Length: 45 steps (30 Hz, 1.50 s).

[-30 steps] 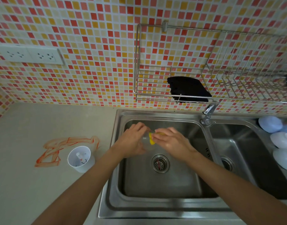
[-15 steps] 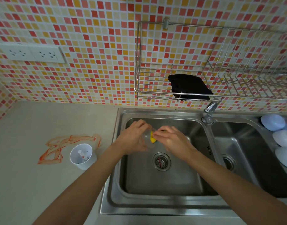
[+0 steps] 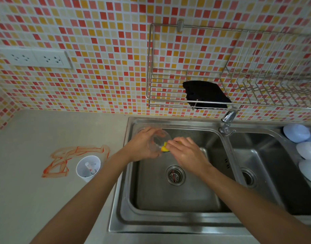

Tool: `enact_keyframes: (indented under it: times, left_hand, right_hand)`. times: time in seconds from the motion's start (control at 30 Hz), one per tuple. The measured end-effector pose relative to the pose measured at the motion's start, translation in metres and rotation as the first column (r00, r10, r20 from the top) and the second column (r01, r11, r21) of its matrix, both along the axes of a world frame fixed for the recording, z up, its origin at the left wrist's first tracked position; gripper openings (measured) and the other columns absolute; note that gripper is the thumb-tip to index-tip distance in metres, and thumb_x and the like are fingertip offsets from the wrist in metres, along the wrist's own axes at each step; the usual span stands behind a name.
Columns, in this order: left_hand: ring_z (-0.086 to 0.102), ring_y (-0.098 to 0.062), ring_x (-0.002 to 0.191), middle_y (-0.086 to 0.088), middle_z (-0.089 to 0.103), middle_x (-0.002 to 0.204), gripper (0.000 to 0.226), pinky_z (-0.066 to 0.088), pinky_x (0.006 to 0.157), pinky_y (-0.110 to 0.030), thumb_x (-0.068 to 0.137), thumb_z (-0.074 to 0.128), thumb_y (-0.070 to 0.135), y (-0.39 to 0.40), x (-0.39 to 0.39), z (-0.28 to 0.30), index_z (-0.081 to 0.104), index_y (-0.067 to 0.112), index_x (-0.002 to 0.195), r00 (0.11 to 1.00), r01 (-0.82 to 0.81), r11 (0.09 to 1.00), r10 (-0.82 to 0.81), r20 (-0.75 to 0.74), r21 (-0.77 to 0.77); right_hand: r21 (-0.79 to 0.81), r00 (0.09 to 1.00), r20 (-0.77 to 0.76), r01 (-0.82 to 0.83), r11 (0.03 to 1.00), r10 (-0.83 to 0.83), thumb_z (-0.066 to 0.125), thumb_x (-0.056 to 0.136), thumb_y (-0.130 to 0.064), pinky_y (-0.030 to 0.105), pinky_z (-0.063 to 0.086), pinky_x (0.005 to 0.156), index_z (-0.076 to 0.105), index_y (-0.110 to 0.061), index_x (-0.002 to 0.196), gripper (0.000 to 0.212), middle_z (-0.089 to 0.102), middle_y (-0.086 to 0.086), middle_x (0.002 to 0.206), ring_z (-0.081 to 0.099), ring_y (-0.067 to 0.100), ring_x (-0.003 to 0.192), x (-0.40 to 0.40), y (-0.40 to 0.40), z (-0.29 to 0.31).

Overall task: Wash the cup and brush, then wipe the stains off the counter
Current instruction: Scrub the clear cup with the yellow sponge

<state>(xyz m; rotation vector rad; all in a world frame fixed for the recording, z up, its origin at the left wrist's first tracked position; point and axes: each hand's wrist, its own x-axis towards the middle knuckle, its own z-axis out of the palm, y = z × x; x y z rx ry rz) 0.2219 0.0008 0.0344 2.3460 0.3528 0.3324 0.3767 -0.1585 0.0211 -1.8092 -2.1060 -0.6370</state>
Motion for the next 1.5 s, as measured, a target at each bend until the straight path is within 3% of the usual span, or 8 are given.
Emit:
enact_keyframes:
  times: [0.13,0.3,0.43,0.67,0.8,0.93,1.17,1.5]
  left_hand:
    - [0.043,-0.011,0.129,0.01,0.049,0.134,0.093,0.037,0.109,-0.039,0.06,0.083,0.028,-0.014,0.0,-0.019,0.035,0.024,0.14,0.986,-0.139,0.981,0.15,0.068,-0.138]
    - [0.04,-0.013,0.117,0.0,0.049,0.125,0.083,0.041,0.097,-0.032,0.058,0.072,0.055,-0.021,0.005,-0.029,0.047,0.018,0.129,0.895,-0.442,0.888,0.428,0.122,0.128]
    - [0.048,-0.018,0.114,0.0,0.052,0.122,0.076,0.047,0.092,-0.038,0.061,0.077,0.045,-0.008,-0.002,-0.024,0.05,0.018,0.127,0.944,-0.326,0.912,0.3,0.137,0.248]
    - [0.05,-0.017,0.114,-0.001,0.053,0.125,0.08,0.045,0.098,-0.033,0.061,0.085,0.032,-0.01,-0.001,-0.006,0.049,0.014,0.13,0.991,-0.12,0.974,0.108,0.076,0.192]
    - [0.048,-0.013,0.114,-0.001,0.053,0.125,0.079,0.04,0.096,-0.021,0.061,0.086,0.031,-0.003,0.005,0.005,0.051,0.014,0.13,0.992,-0.113,0.965,0.098,0.074,0.236]
    - [0.046,-0.014,0.118,0.002,0.049,0.129,0.079,0.043,0.101,-0.029,0.063,0.084,0.036,0.001,0.003,-0.003,0.048,0.018,0.132,0.996,-0.073,0.959,0.084,-0.029,0.273]
    - [0.045,-0.016,0.119,0.003,0.048,0.129,0.084,0.041,0.102,-0.03,0.061,0.085,0.034,-0.007,0.011,-0.001,0.046,0.021,0.134,0.997,0.015,0.961,0.008,-0.083,0.275]
    - [0.045,-0.014,0.122,0.001,0.05,0.132,0.087,0.038,0.106,-0.029,0.061,0.086,0.03,0.0,0.013,0.004,0.045,0.017,0.137,0.995,0.03,0.987,-0.015,-0.094,0.156]
  right_hand:
    - [0.071,0.993,-0.08,0.088,0.994,-0.082,0.066,0.087,-0.011,0.032,0.04,0.072,0.069,-0.012,0.102,0.015,0.069,-0.004,0.105,0.059,0.021,0.094,-0.012,0.003,0.0]
    - [0.031,0.969,-0.221,0.116,0.993,-0.107,0.059,0.09,-0.016,0.034,0.046,0.073,0.069,-0.011,0.106,0.019,0.07,-0.004,0.107,0.059,0.02,0.097,-0.029,0.008,0.001]
    - [-0.076,0.969,-0.247,-0.008,0.997,-0.011,0.051,0.087,-0.012,0.035,0.048,0.073,0.068,-0.012,0.11,0.028,0.07,-0.003,0.11,0.059,0.022,0.098,-0.021,0.005,0.004]
    - [-0.122,0.995,0.092,-0.026,0.992,0.037,0.082,0.061,-0.006,0.032,0.046,0.073,0.074,-0.013,0.103,0.043,0.071,-0.005,0.109,0.063,0.024,0.098,0.013,0.019,0.029]
    - [-0.146,0.991,-0.113,0.049,0.988,-0.066,0.078,0.062,0.002,0.035,0.05,0.077,0.074,-0.014,0.103,0.044,0.071,-0.005,0.107,0.054,0.022,0.095,0.002,0.02,0.018]
    - [-0.341,0.824,-0.527,0.021,0.94,-0.21,0.061,0.087,-0.004,0.025,0.044,0.087,0.07,-0.017,0.117,0.034,0.07,0.001,0.108,0.045,0.006,0.093,-0.01,0.014,0.003]
    - [-0.206,0.996,0.087,0.0,0.979,0.018,0.057,0.077,-0.004,0.035,0.047,0.075,0.07,-0.01,0.105,0.031,0.068,-0.002,0.106,0.058,0.024,0.101,0.01,0.014,0.024]
    - [-0.143,0.999,-0.033,-0.016,0.99,0.011,0.075,0.077,-0.007,0.032,0.046,0.068,0.07,-0.014,0.095,0.019,0.07,-0.002,0.1,0.057,0.022,0.09,0.004,0.007,-0.002]
